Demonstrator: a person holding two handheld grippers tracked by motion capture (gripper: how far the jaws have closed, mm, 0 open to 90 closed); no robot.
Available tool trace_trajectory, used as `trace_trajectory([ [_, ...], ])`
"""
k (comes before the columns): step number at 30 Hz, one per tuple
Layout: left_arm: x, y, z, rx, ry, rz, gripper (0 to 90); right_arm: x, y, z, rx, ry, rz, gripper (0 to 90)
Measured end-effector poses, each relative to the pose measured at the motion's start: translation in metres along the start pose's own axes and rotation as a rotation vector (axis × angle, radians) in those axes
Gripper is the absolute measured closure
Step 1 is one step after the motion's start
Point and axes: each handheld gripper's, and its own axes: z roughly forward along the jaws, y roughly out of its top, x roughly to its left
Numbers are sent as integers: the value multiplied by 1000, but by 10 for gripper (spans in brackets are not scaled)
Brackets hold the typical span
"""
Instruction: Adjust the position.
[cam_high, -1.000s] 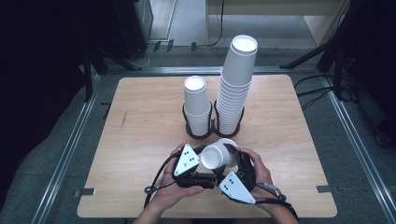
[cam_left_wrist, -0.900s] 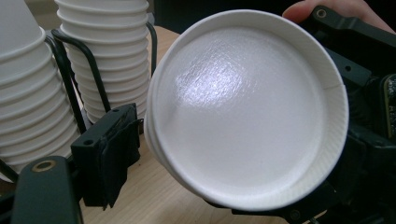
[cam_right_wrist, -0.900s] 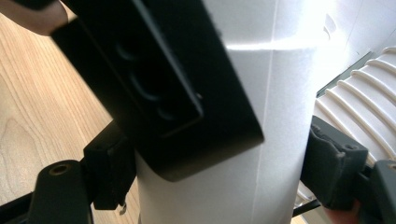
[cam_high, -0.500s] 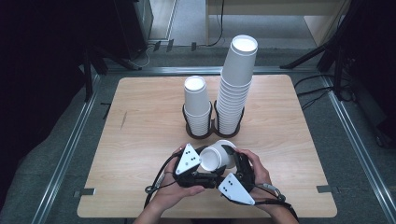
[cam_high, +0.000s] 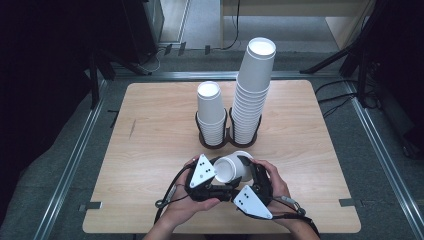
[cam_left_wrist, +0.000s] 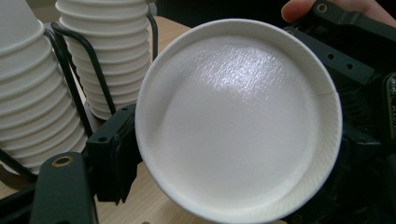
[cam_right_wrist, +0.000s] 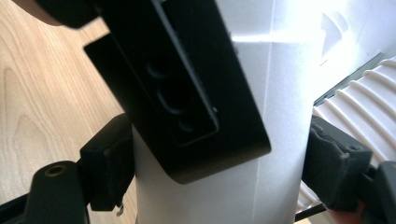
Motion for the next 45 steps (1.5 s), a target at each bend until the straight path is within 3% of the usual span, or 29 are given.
trace_trajectory([
  [6,1,0,0,1,-1,-4,218,2,0,1,3,-19,3,168],
  [11,5,-2,0,0,-16,-20,224,2,-1,2,12,-7,22,153],
  [18,10,-1,-4,-15,-11,-34,227,1,-3,3,39,-14,35,69],
  [23,15,-1,-7,-51,13,-41,227,-1,-2,2,40,-11,47,57],
  [24,17,-2,-8,-67,37,-31,227,-3,-1,1,38,-12,61,56],
  [31,22,-3,-13,-159,40,-45,226,-13,2,-6,35,-16,95,56],
  [37,25,-5,-12,-172,40,-57,224,-19,6,-14,36,-32,114,56],
  [40,26,-7,-11,-182,40,-61,224,-21,8,-18,39,-34,130,52],
  [45,27,-9,-10,-200,68,-80,224,-27,8,-27,52,-8,230,30],
])
